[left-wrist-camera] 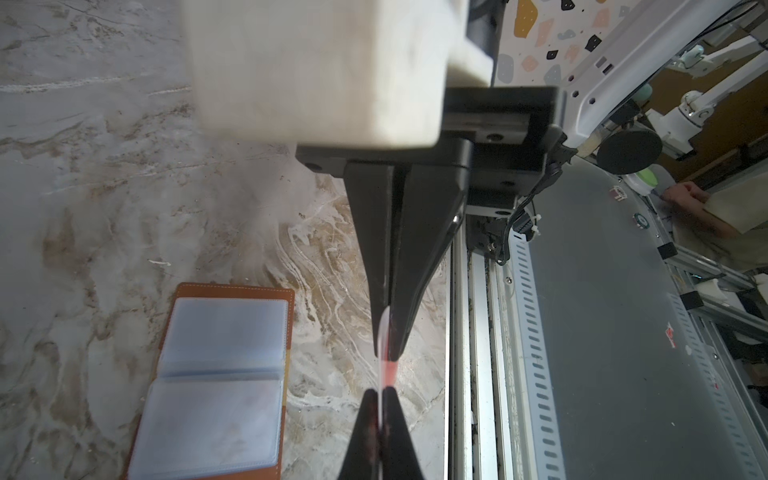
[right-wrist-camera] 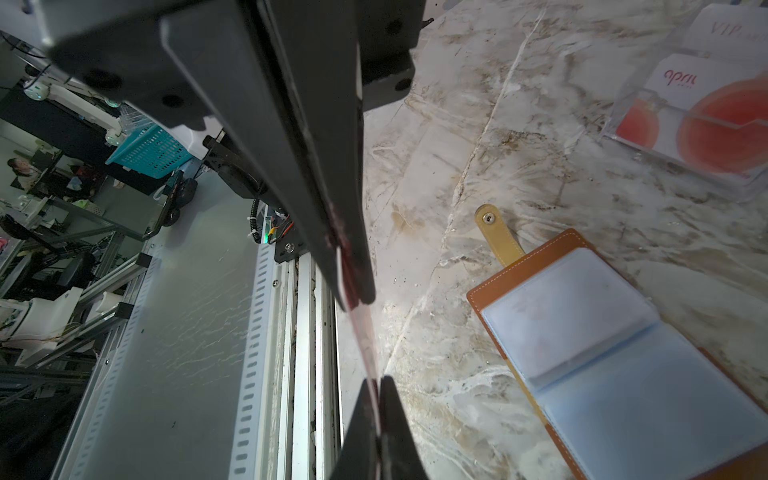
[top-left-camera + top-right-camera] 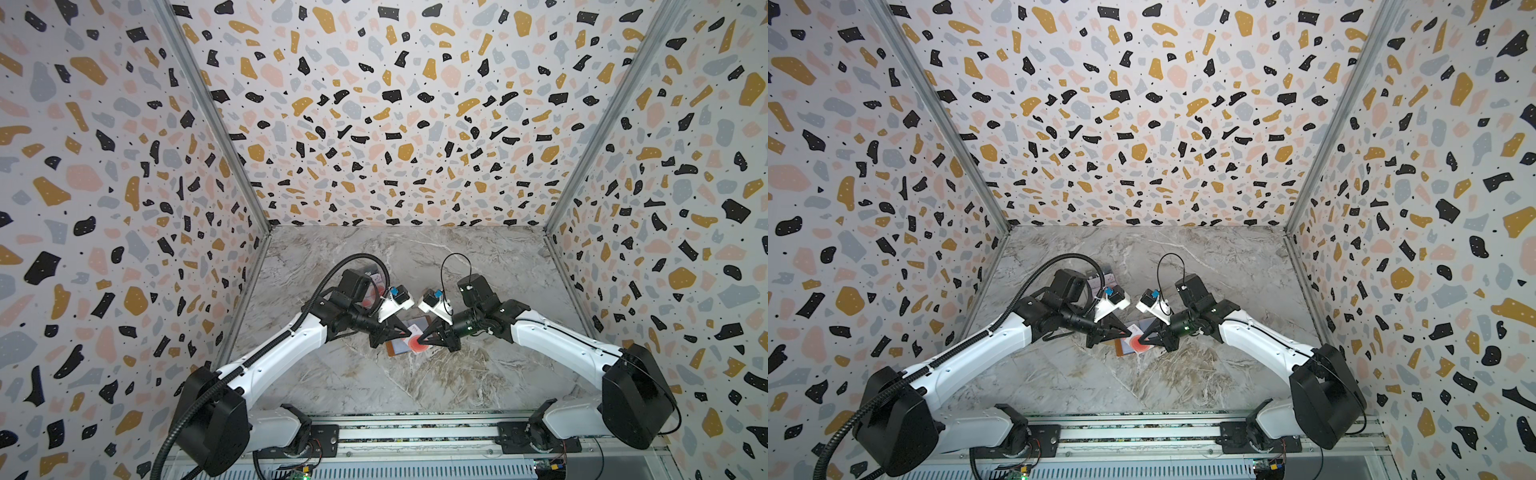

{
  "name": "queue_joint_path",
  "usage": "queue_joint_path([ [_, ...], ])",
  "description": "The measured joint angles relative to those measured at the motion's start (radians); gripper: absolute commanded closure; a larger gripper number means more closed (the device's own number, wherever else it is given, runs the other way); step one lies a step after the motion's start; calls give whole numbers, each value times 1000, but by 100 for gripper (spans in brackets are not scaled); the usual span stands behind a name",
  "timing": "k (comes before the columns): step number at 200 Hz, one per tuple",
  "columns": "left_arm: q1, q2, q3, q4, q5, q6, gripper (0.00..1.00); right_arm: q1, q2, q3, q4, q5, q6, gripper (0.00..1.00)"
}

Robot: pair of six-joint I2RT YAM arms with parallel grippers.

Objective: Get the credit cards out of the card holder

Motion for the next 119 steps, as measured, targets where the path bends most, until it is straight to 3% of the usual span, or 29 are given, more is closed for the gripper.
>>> queue_joint_path([
  [17, 4, 0, 0, -1, 29, 0, 100, -6, 0, 0, 5, 15, 10, 49],
  [52, 44, -40, -56, 185, 74, -157, 100, -116, -50, -68, 135, -35, 96, 35],
  [73, 65, -92, -128, 377, 56, -323, 100, -186, -135, -183, 293, -81, 201, 32],
  [119, 65, -137, -293, 935, -46, -721, 100, -169, -175, -363, 783, -130, 504, 37],
])
